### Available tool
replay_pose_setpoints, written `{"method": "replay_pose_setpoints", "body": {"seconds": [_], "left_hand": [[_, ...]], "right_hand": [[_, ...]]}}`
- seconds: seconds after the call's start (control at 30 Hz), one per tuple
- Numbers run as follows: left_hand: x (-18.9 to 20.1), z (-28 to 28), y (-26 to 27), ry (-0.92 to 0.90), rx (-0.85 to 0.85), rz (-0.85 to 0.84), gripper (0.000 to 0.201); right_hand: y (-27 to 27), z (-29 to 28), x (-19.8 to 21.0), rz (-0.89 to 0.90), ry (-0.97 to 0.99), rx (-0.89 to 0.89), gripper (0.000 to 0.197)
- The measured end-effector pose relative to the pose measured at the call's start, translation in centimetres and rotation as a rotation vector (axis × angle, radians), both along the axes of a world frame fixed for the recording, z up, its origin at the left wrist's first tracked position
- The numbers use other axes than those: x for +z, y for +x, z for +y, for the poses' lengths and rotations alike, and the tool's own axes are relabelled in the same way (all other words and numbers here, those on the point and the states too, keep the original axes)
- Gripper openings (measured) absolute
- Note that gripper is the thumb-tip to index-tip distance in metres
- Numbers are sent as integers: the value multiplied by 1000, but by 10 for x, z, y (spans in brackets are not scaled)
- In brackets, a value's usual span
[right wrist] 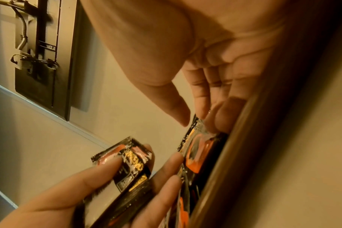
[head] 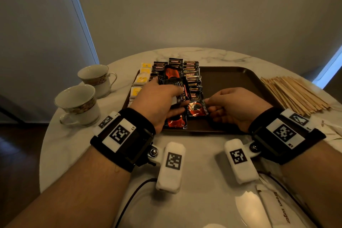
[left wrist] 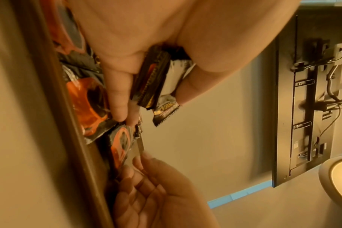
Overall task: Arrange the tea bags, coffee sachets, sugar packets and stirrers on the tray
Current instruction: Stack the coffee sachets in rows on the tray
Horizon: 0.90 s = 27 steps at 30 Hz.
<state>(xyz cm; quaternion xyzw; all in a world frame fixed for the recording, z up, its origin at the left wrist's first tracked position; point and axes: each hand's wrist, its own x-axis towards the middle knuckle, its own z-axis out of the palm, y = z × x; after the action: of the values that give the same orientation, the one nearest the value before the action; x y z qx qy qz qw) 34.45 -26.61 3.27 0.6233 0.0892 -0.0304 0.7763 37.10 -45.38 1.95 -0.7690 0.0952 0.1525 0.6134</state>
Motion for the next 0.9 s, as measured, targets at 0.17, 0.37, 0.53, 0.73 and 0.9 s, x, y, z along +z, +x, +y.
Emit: {"method": "replay_pose_setpoints", "body": {"seconds": [0.17, 0.37, 0.53, 0.73, 0.9], "left_hand": [[-5, -4, 2, -19, 2, 8, 36], [-8, -6, 2, -45, 11, 1, 35], [-9, -5, 3, -58, 2, -29, 33], [-3, 0, 0, -84, -34, -45, 33], [-5, 2, -3, -31, -111, -81, 32]], "right_hand": [[-1, 1, 0, -10, -17, 6, 2], [1, 1, -1, 4, 14, 10, 6], [4, 1, -4, -13, 30, -3, 8], [2, 0, -3, -129, 100, 12, 16], [-8, 6, 4, -276, 217, 172, 22]]}}
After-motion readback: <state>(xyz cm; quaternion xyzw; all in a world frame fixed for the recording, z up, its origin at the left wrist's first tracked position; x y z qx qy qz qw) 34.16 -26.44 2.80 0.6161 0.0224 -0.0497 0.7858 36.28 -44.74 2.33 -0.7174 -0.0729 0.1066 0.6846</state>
